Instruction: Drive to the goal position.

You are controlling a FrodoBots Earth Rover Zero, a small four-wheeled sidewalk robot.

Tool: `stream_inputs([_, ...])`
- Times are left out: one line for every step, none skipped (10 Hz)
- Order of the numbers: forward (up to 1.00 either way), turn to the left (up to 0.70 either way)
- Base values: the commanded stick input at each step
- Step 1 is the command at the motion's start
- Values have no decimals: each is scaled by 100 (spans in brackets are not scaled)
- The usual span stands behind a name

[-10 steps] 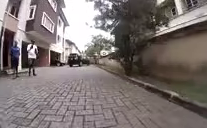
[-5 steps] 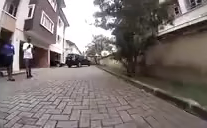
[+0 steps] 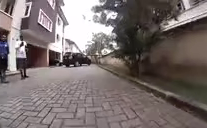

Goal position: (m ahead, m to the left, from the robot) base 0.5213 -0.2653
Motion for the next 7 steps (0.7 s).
stream_inputs([70, 0])
stream_inputs([70, 17])
stream_inputs([70, 35])
stream_inputs([70, 35])
stream_inputs([70, 21])
stream_inputs([70, 0])
stream_inputs([70, 0])
